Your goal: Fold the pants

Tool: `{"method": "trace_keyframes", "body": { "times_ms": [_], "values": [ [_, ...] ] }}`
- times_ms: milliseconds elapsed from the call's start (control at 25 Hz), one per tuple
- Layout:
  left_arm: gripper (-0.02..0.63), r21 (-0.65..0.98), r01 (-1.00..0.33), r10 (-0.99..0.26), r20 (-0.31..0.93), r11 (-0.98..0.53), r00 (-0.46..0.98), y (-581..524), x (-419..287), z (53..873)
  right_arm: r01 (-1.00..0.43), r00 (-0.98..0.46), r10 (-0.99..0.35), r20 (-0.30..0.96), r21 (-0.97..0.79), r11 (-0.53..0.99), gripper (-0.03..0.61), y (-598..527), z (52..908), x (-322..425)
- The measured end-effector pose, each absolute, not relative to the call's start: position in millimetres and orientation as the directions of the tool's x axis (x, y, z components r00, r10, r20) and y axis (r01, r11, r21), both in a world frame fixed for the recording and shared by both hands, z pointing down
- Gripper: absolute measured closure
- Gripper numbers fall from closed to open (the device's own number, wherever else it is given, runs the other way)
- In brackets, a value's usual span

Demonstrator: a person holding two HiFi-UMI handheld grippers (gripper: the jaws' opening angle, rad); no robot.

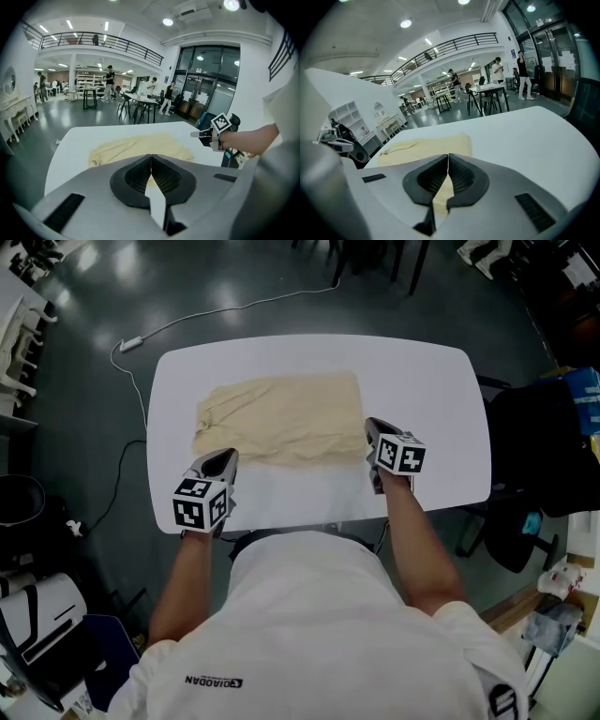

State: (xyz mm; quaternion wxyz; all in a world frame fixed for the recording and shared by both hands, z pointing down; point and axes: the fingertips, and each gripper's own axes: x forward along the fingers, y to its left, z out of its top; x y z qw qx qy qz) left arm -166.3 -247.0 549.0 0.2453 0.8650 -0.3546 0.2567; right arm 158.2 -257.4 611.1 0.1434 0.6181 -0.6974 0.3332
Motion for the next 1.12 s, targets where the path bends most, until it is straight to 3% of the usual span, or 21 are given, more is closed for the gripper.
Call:
{"method": "trace_keyframes", "body": {
  "times_ms": [120, 280, 760, 1000, 1120],
  "values": [
    [0.586, 0.219, -0.763, -0.496, 0.645, -0.609, 0.581, -239.4, -165.2, 557.8, -0.956, -0.187, -0.737, 0.649, -0.294, -0.017, 0.531, -264.6, 642.0, 176.9],
    [0.586, 0.206, -0.785, -0.504, 0.665, -0.585, 0.550, -227.8, -165.7, 561.2, -0.933, -0.214, -0.693, 0.689, -0.355, -0.065, 0.440, -267.8, 676.1, 187.8],
    [0.586, 0.244, -0.837, -0.539, 0.670, -0.490, 0.510, -215.0, -186.4, 562.1, -0.900, -0.291, -0.604, 0.742, -0.426, -0.089, 0.402, -273.1, 717.4, 180.5],
    [0.586, 0.239, -0.840, -0.546, 0.667, -0.488, 0.507, -220.3, -197.9, 558.4, -0.913, -0.278, -0.600, 0.750, -0.401, -0.078, 0.443, -274.7, 720.6, 179.6],
    [0.585, 0.242, -0.834, -0.537, 0.669, -0.496, 0.514, -222.8, -200.7, 561.0, -0.912, -0.303, -0.597, 0.743, -0.409, -0.046, 0.537, -276.4, 718.8, 170.7]
  ]
}}
